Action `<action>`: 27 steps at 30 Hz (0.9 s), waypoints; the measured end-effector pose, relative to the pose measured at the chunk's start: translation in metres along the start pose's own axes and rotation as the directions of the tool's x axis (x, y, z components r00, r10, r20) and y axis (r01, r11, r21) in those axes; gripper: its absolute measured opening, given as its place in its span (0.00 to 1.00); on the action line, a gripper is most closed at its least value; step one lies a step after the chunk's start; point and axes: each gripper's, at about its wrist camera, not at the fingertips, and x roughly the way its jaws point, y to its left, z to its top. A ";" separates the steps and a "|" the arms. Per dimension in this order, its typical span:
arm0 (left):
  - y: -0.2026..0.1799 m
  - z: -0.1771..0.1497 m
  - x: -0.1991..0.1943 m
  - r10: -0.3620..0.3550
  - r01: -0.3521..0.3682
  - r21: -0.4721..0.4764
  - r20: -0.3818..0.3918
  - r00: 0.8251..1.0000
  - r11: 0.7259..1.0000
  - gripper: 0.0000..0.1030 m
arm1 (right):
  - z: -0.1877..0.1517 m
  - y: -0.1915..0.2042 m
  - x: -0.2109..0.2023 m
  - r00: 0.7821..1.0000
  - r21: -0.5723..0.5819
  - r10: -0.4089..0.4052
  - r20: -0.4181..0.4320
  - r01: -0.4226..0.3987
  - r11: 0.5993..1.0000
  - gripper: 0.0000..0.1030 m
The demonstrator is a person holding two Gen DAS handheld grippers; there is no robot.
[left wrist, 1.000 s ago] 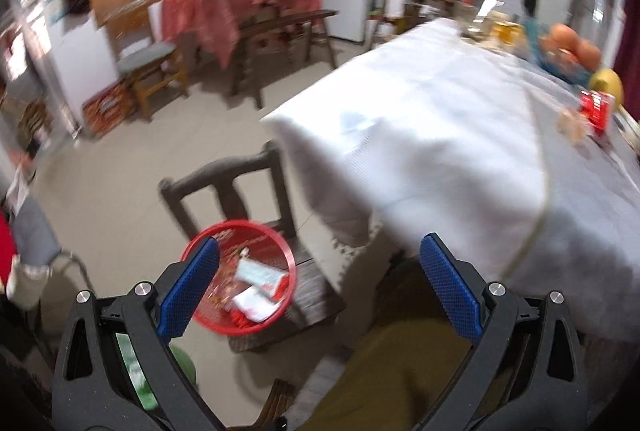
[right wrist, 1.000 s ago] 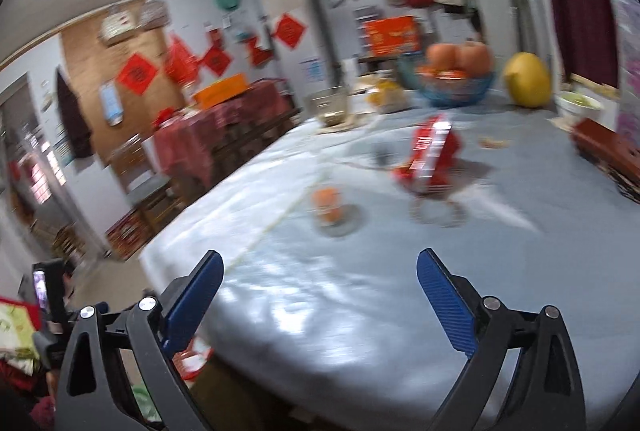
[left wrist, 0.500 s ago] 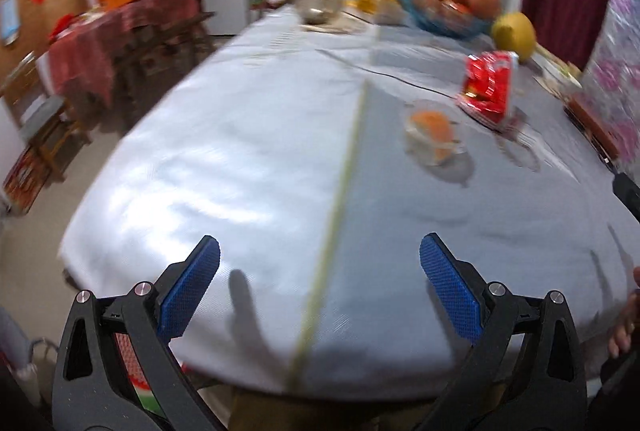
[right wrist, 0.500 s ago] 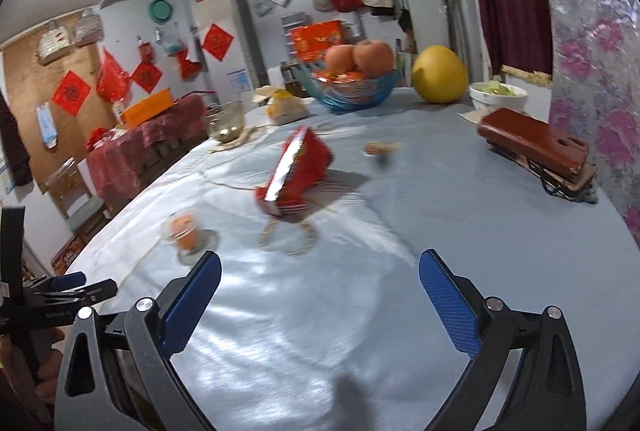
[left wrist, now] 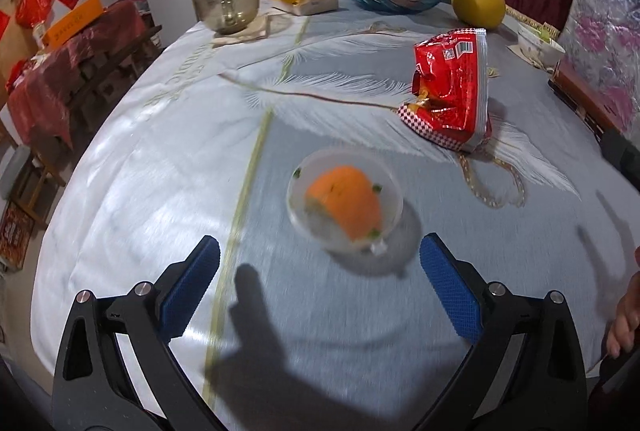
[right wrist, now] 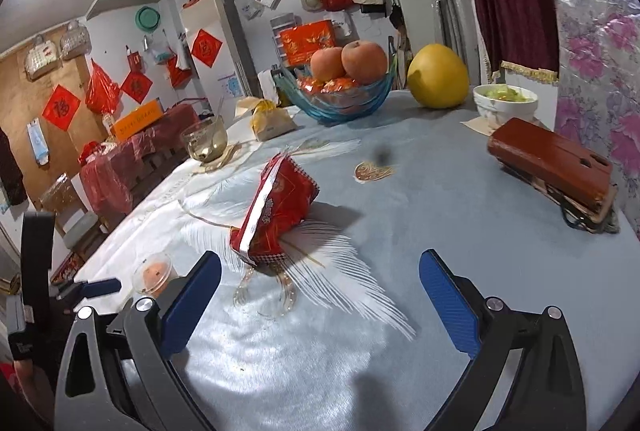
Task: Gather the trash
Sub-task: 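Move both tools back over the table toward the plastic cup and snack bag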
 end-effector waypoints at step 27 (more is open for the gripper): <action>0.009 0.004 0.020 0.015 -0.016 -0.012 -0.012 1.000 1.000 0.94 | 0.000 0.017 0.042 0.980 -0.048 0.038 -0.194 -0.048 0.998 0.95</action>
